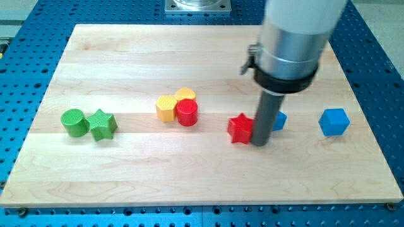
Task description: Move the red star closer to the group of blocks
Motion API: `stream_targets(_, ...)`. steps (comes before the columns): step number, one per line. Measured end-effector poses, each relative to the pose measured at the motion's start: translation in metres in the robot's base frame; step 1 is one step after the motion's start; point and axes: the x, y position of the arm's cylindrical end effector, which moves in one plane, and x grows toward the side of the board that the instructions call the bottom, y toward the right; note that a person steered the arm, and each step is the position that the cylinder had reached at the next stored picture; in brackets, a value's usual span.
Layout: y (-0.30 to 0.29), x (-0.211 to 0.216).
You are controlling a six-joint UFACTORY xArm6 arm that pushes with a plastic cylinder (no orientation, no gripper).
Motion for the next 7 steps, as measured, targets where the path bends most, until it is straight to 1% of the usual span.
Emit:
stream_targets(1, -0.041, 0.000)
stream_targets(2, -0.031, 0.001)
stream_targets(3, 0.005, -0.017)
stream_targets(4, -0.002, -0.034)
stream_targets(5, -0.035, -0.027)
stream_targets(6, -0.096, 0.011)
stream_targets(7, -0.142, 0.045)
